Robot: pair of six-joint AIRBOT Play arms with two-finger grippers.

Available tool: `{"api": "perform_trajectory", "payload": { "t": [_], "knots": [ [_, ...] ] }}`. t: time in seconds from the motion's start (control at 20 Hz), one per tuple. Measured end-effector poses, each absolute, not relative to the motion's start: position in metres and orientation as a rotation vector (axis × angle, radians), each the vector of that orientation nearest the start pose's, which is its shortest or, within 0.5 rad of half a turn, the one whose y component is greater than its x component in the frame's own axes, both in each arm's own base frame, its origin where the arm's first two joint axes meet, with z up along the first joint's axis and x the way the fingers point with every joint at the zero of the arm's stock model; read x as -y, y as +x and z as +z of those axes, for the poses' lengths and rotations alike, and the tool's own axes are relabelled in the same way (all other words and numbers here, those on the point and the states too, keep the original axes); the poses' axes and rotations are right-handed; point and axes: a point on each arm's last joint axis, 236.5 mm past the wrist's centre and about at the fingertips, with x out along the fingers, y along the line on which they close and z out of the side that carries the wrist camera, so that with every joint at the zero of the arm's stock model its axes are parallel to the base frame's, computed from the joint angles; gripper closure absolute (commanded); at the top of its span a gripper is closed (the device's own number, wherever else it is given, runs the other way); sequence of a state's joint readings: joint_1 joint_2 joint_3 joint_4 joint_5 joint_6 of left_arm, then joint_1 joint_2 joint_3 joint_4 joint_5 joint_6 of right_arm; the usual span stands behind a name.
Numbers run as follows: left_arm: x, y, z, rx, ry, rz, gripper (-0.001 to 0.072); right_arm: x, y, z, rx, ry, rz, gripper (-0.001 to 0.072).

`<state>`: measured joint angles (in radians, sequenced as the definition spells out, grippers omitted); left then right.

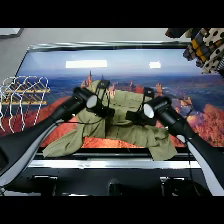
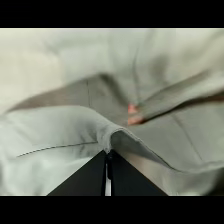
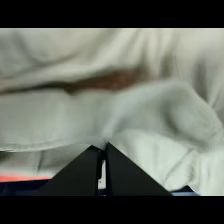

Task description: Fold the clothes and pants, and hang the long-sleeved shirts on hangers.

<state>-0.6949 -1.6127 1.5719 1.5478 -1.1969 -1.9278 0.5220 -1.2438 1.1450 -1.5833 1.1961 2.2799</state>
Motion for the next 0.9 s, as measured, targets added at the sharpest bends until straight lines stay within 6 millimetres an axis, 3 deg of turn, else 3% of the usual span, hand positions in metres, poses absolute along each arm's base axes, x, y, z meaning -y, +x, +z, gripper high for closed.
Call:
{"api": "perform_trajectory", "payload": {
  "t": [0.15, 0.3, 0.55, 0.75, 0.9],
  "knots": [
    [0.296, 0.365, 0.074, -1.203, 0.113, -0.381, 0.0676, -0.179, 0.328, 0.075, -1.254, 0.250, 0.004, 0.0675],
    [0.276, 0.353, 0.134, -1.141, 0.081, -0.361, 0.0676, -0.172, 0.325, 0.139, -1.177, 0.268, 0.027, 0.0675],
    [0.248, 0.318, 0.209, -1.049, -0.040, -0.343, 0.0676, -0.159, 0.305, 0.225, -1.080, 0.312, 0.067, 0.0675],
    [0.238, 0.294, 0.242, -1.002, -0.105, -0.356, 0.0676, -0.153, 0.285, 0.270, -1.030, 0.346, 0.110, 0.0675],
    [0.241, 0.287, 0.242, -1.010, -0.108, -0.352, 0.0676, -0.154, 0.280, 0.277, -1.036, 0.345, 0.121, 0.0675]
  ]
}}
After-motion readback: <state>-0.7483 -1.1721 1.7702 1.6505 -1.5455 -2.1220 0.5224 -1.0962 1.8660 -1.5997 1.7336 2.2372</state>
